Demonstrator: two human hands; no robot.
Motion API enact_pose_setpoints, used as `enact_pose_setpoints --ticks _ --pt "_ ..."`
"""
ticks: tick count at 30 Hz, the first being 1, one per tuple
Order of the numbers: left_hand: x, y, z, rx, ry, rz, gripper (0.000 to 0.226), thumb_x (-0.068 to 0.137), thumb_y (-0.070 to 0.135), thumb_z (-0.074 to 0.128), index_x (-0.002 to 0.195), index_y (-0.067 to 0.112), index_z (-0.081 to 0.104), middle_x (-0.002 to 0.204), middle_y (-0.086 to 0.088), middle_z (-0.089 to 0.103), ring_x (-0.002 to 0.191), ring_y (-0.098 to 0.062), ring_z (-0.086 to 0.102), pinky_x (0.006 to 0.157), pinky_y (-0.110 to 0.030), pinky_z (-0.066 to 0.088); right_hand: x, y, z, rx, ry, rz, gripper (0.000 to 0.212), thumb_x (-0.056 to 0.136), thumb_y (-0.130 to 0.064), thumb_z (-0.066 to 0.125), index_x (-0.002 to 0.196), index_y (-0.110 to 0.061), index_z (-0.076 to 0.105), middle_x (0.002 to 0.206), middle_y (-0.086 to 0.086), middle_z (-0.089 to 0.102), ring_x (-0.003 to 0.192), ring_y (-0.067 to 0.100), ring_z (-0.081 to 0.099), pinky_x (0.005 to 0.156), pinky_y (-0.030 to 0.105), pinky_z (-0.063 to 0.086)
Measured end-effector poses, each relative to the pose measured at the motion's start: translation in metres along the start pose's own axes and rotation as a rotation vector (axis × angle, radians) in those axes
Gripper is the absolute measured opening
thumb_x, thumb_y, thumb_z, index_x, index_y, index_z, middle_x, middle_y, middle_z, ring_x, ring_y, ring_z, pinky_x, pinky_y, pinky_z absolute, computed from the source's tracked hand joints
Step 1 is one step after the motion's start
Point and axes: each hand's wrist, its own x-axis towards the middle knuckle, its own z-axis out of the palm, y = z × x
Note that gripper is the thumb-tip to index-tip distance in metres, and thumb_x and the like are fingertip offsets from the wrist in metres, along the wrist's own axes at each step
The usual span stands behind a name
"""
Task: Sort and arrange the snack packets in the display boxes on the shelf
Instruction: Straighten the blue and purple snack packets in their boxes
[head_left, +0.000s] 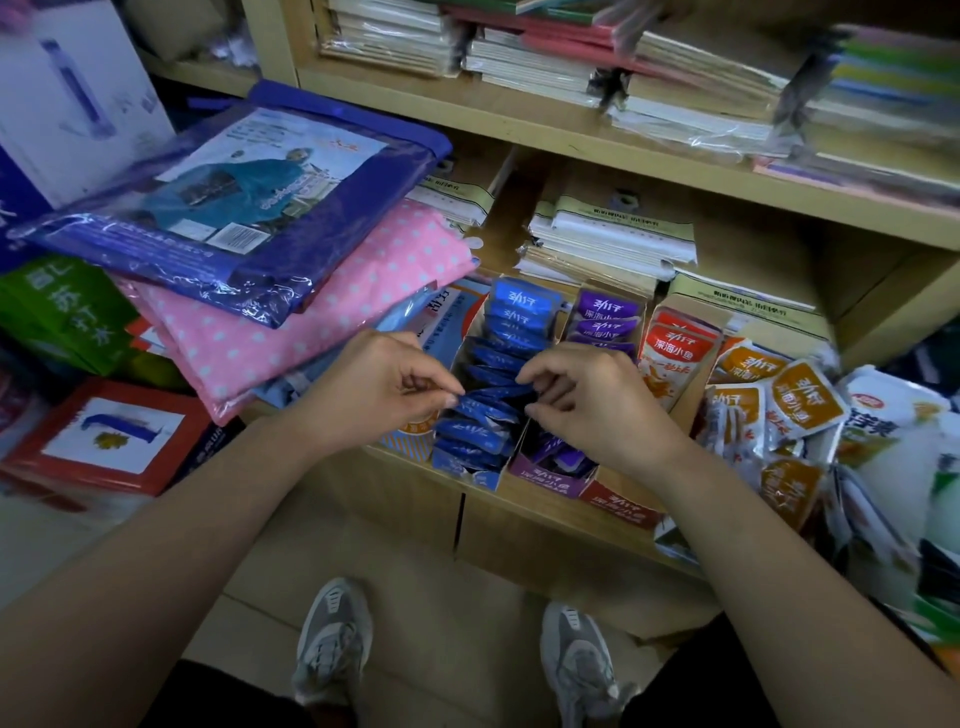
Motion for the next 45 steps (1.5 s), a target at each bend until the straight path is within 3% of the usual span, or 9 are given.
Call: enact_pose_setpoints --ticks 3,7,10,14,19,27,35,41,45 --pt "-0.002 0.0 -0.002 -0.047 0.003 0.004 0.016 0.075 0.018 0.088 0.09 0.02 0.082 0.074 0.005 0.073 0.065 -0.011 0.067 0.062 -0.034 0.057 0.001 0.0 0.007 -0.083 0.119 -0.062 0.007 0.086 -0.011 0.078 0.092 -0.014 0.076 0.088 -0.006 0.069 0.079 0.005 0.065 0.074 0.025 0.058" --pt "-0.004 0.002 -0.004 -0.11 -0.052 0.035 0.014 0.076 0.017 0.086 0.089 0.016 0.082 0.084 0.006 0.077 0.07 -0.006 0.071 0.066 -0.03 0.06 0.002 -0.004 0.006 0.053 0.139 0.014 0.006 0.088 -0.01 0.076 0.09 -0.015 0.077 0.083 -0.012 0.071 0.078 0.002 0.068 0.073 0.019 0.057" --pt "-0.005 0.002 -0.005 -0.093 -0.08 0.052 0.011 0.076 0.011 0.086 0.087 0.013 0.082 0.088 0.006 0.077 0.074 -0.001 0.07 0.069 -0.027 0.059 -0.002 -0.003 0.001 0.114 0.066 0.023 0.015 0.087 -0.008 0.075 0.1 -0.016 0.076 0.089 -0.014 0.07 0.084 0.0 0.067 0.076 0.014 0.055" --pt "-0.005 0.001 -0.005 -0.073 -0.086 0.043 0.011 0.076 0.009 0.086 0.086 0.013 0.082 0.087 0.007 0.077 0.074 0.0 0.07 0.069 -0.027 0.059 -0.01 0.002 0.006 -0.013 -0.078 0.02 0.04 0.081 -0.014 0.082 0.119 -0.017 0.07 0.104 -0.011 0.063 0.089 0.006 0.066 0.077 0.024 0.059" --pt "-0.006 0.0 -0.008 -0.06 -0.113 0.042 0.012 0.075 0.007 0.087 0.084 0.013 0.083 0.086 0.006 0.077 0.073 0.0 0.07 0.069 -0.027 0.059 -0.006 0.0 0.01 -0.116 0.018 -0.079 0.024 0.083 -0.012 0.08 0.106 -0.01 0.076 0.096 0.0 0.072 0.083 0.011 0.068 0.078 0.032 0.06" --pt "-0.005 -0.001 -0.01 -0.034 -0.152 0.05 0.012 0.077 0.011 0.086 0.087 0.015 0.083 0.085 0.007 0.076 0.073 -0.002 0.07 0.069 -0.027 0.058 -0.003 -0.002 0.012 -0.122 0.04 -0.071 0.012 0.089 -0.014 0.075 0.1 -0.011 0.077 0.094 -0.002 0.072 0.084 0.01 0.066 0.081 0.03 0.057" --pt "-0.003 0.005 0.01 0.1 -0.007 0.024 0.009 0.076 0.018 0.087 0.083 0.021 0.083 0.073 0.012 0.073 0.064 0.001 0.065 0.065 -0.017 0.054 -0.002 -0.005 0.012 0.006 0.177 0.046 0.007 0.094 -0.017 0.069 0.093 -0.012 0.074 0.078 -0.01 0.067 0.07 0.002 0.065 0.065 0.018 0.053" --pt "-0.007 0.006 0.013 -0.067 0.027 -0.253 0.012 0.071 0.02 0.091 0.074 0.017 0.079 0.068 0.01 0.073 0.061 -0.002 0.069 0.066 -0.025 0.059 -0.006 -0.004 0.009 0.04 0.092 0.064 0.026 0.09 -0.015 0.073 0.115 -0.014 0.072 0.096 -0.006 0.07 0.082 0.003 0.068 0.073 0.019 0.058" --pt "-0.018 0.005 -0.011 -0.21 -0.144 -0.23 0.02 0.076 0.028 0.086 0.093 0.021 0.08 0.088 0.006 0.077 0.08 -0.009 0.072 0.069 -0.022 0.056 -0.009 -0.008 0.011 -0.057 0.002 0.015 0.047 0.08 -0.026 0.084 0.122 -0.019 0.065 0.106 -0.009 0.061 0.088 0.008 0.064 0.074 0.025 0.059"
